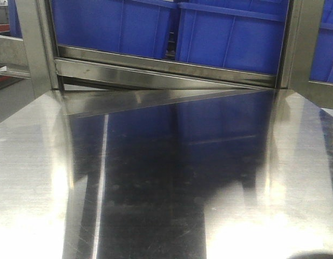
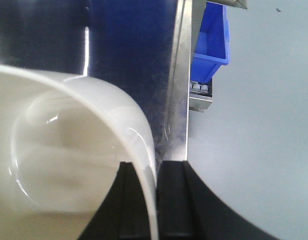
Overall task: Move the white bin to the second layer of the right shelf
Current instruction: 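Hold the bin in the right gripper and turn the base away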
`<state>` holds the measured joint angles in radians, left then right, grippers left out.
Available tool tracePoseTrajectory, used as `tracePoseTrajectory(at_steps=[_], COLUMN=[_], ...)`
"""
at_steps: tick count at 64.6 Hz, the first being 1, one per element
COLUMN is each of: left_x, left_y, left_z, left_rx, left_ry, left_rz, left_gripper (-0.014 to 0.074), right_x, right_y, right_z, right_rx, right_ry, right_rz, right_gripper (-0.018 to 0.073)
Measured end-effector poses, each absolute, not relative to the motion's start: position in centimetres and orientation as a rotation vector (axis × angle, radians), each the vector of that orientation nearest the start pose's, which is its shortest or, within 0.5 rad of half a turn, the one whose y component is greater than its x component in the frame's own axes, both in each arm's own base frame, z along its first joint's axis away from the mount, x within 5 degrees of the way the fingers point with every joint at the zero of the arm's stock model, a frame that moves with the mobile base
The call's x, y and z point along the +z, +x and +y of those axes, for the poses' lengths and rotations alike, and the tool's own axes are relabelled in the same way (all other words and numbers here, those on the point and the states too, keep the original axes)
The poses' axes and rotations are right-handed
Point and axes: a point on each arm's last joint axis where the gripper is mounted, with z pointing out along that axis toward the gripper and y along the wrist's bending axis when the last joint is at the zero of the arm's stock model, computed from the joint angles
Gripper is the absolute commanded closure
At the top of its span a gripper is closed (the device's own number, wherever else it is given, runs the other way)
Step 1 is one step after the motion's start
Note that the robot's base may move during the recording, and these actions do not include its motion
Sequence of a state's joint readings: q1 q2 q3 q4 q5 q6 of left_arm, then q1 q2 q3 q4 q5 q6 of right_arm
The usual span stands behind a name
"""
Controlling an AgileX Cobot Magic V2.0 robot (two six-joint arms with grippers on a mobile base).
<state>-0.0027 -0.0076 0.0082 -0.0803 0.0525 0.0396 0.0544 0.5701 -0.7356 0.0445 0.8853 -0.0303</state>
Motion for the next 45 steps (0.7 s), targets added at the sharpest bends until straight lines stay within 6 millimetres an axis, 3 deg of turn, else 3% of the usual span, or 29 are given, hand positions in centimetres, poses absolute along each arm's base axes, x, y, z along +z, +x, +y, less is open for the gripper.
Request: tracePoseTrajectory(at_steps=[45], left_x=[20.61], left_y=[5.62], left_z=[-0.05], left_rx=[-0.038], left_ry=[-0.026], left_rz=[1.536], left_gripper=[0.0512], right_x=[33.81], right_y=[9.34], right_z=[0.83], right_rx=[0.069], right_ry=[-0.081], right_rz=[2.202], right_gripper=[0.0482])
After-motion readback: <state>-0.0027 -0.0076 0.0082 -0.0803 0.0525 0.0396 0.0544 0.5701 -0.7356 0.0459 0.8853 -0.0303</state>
